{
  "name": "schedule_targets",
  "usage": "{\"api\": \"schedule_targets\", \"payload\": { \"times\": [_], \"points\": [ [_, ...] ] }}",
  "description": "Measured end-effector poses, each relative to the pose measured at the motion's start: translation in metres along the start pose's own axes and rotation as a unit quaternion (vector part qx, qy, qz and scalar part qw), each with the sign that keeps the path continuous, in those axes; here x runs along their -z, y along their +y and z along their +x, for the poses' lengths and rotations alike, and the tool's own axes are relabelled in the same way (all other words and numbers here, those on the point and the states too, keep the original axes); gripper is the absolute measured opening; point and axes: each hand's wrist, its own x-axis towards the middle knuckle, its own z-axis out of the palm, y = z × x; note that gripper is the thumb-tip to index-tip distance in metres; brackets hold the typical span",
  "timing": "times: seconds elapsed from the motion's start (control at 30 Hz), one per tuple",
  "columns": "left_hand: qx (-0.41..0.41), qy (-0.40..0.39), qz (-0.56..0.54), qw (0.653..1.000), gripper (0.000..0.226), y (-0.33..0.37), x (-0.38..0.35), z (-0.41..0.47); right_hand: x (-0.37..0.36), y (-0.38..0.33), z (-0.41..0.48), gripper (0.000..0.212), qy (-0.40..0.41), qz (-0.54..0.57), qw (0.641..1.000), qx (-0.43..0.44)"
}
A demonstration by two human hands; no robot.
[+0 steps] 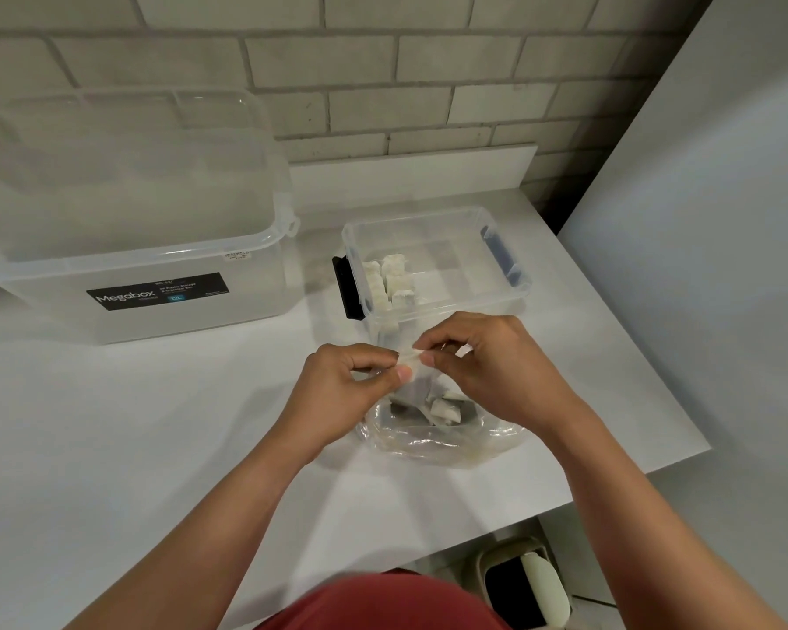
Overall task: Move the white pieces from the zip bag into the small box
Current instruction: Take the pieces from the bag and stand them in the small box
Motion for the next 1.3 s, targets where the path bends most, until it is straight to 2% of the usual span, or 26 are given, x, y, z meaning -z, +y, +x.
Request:
{"api": "schedule_targets", "payload": {
  "times": [0.1, 0.27, 0.33, 0.4, 0.47, 0.57, 0.63, 0.8, 0.93, 1.3],
  "points": [
    [0.023, -0.011, -0.017, 1.0, 0.017, 0.003, 0.006, 0.001, 0.017, -0.005, 0.003, 0.012, 0.007, 0.003, 1.0, -0.001],
    [0.058, -0.012, -0.005, 0.998, 0.021, -0.001, 0.017, 0.005, 0.064, -0.003, 0.049, 0.008, 0.103, 0.048, 0.993, -0.018],
    [0.064, -0.007, 0.001, 0.998, 0.022, -0.002, 0.018, 0.007, 0.065, 0.009, 0.082, 0.008, 0.106, 0.029, 0.994, -0.029],
    [0.066, -0.009, 0.013, 0.998, 0.022, -0.002, 0.017, 0.008, 0.054, 0.028, 0.113, 0.009, 0.055, -0.01, 0.998, -0.035],
    [0.071, -0.013, 0.02, 0.997, 0.023, -0.003, 0.016, 0.011, 0.038, 0.048, 0.138, 0.011, -0.049, -0.075, 0.995, -0.034],
    [0.077, -0.01, 0.028, 0.997, 0.023, -0.004, 0.018, 0.012, 0.014, 0.069, 0.158, 0.015, -0.207, -0.13, 0.969, -0.041],
    [0.081, -0.007, 0.027, 0.996, 0.022, -0.005, 0.019, 0.014, 0.001, 0.077, 0.165, 0.016, -0.26, -0.125, 0.956, -0.058],
    [0.101, 0.005, 0.02, 0.995, 0.023, -0.004, 0.016, 0.019, -0.023, 0.091, 0.178, 0.017, -0.245, -0.113, 0.959, -0.088],
    [0.096, 0.003, 0.018, 0.995, 0.023, 0.0, 0.016, 0.024, -0.032, 0.095, 0.179, 0.015, -0.236, -0.143, 0.959, -0.072],
    [0.087, -0.015, 0.038, 0.995, 0.022, 0.0, 0.015, 0.026, -0.027, 0.092, 0.176, 0.015, -0.251, -0.138, 0.954, -0.089]
  ]
}}
